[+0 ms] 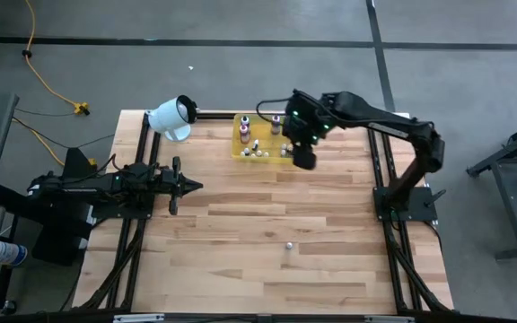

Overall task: Pick & Place food coloring
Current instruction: Put the small red food coloring bottle into the yellow container

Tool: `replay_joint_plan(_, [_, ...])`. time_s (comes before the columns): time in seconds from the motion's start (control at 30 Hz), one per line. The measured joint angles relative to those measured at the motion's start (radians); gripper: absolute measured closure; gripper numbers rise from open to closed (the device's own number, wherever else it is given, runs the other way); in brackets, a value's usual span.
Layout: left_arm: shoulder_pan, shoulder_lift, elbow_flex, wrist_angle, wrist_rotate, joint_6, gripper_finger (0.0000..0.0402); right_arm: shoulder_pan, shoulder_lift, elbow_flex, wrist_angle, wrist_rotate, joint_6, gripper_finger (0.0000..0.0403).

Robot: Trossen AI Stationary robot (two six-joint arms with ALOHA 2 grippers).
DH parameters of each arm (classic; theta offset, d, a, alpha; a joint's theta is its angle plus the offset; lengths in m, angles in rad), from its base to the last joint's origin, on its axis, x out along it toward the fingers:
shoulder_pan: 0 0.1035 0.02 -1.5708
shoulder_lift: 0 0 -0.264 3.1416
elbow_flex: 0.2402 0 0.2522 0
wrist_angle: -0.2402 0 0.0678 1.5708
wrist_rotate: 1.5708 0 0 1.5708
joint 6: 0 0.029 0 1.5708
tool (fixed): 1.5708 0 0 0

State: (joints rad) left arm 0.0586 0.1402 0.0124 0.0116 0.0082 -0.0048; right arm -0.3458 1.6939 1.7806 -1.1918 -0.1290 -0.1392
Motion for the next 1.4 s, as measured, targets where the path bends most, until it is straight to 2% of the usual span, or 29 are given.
replay_joint_plan(0.2, [0.000, 0.000, 0.000, 0.000, 0.000, 0.000, 0.0401, 0.073, -0.118, -0.124, -0.017, 0.002, -0.063, 0.0233])
replay_joint_plan(0.47, [0.000, 0.000, 0.000, 0.000, 0.000, 0.000, 0.0401, 0.148, -0.315, -0.432, 0.031, 0.004, -0.072, 0.0233])
replay_joint_plan(0.8, [0.000, 0.000, 0.000, 0.000, 0.000, 0.000, 0.0401, 0.311, -0.501, -0.751, 0.060, -0.009, 0.020, 0.0234])
replay_joint_plan(1.1, [0.000, 0.000, 0.000, 0.000, 0.000, 0.000, 0.0401, 0.544, -0.488, -0.889, 0.124, 0.007, 0.202, 0.0233])
replay_joint_plan(1.2, [0.000, 0.000, 0.000, 0.000, 0.000, 0.000, 0.0401, 0.597, -0.454, -0.896, 0.170, 0.008, 0.266, 0.0235])
replay_joint_plan(1.4, [0.000, 0.000, 0.000, 0.000, 0.000, 0.000, 0.0401, 0.687, -0.388, -0.896, 0.259, 0.010, 0.274, 0.0234])
